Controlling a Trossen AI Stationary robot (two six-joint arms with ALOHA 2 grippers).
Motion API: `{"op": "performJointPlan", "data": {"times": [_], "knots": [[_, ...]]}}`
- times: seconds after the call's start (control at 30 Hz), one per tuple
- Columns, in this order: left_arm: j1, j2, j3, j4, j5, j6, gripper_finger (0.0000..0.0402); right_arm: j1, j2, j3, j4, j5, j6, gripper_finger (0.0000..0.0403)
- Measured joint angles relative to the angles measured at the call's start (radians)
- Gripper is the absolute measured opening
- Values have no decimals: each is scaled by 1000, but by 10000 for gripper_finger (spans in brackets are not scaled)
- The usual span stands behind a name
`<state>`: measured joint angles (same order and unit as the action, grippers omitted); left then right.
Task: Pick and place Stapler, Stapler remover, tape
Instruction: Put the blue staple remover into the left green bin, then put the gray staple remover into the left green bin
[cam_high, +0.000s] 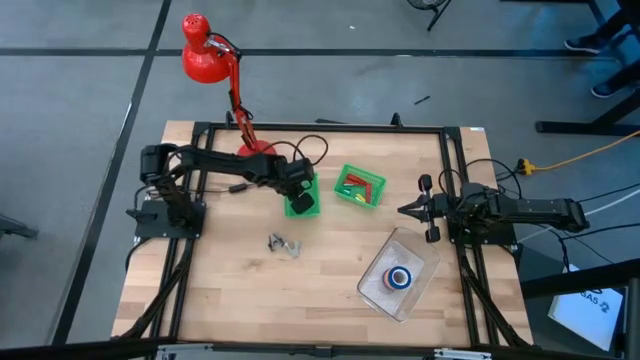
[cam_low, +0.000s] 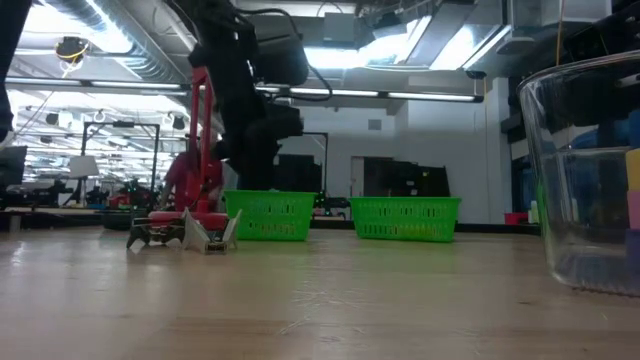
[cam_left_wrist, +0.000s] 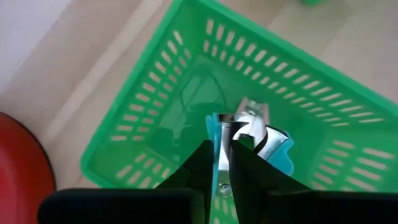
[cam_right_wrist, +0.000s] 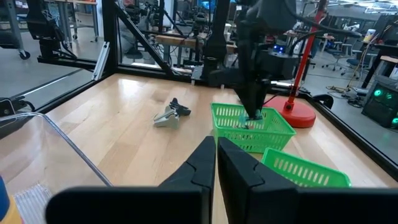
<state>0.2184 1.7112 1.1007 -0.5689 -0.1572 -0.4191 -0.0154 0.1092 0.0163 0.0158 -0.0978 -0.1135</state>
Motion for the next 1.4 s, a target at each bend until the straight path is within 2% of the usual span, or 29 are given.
{"op": "performJointPlan", "data": {"times": [0.23, 0.37, 0.6, 0.83, 0.97, 1.07, 1.17, 1.4], "knots": [[17, 6, 0, 2, -60, -12, 68, 0, 0, 0, 0, 0, 0, 21], [21, 5, 0, -6, -62, -46, 98, 0, 0, 0, 0, 0, 0, 21], [16, -30, 1, -159, -125, -187, 143, 0, 0, 0, 0, 0, 0, 21], [-72, -93, 1, -303, -305, -337, 143, 0, 0, 0, 0, 0, 0, 21], [-101, -156, 1, -313, -416, -301, 135, 0, 0, 0, 0, 0, 0, 21], [-96, -217, 2, -309, -428, -292, 129, 0, 0, 0, 0, 0, 0, 21], [-108, -274, 2, -308, -427, -371, 125, 0, 0, 0, 0, 0, 0, 21], [-219, -340, 2, -304, -466, -492, 118, 0, 0, 0, 0, 0, 0, 21]]}}
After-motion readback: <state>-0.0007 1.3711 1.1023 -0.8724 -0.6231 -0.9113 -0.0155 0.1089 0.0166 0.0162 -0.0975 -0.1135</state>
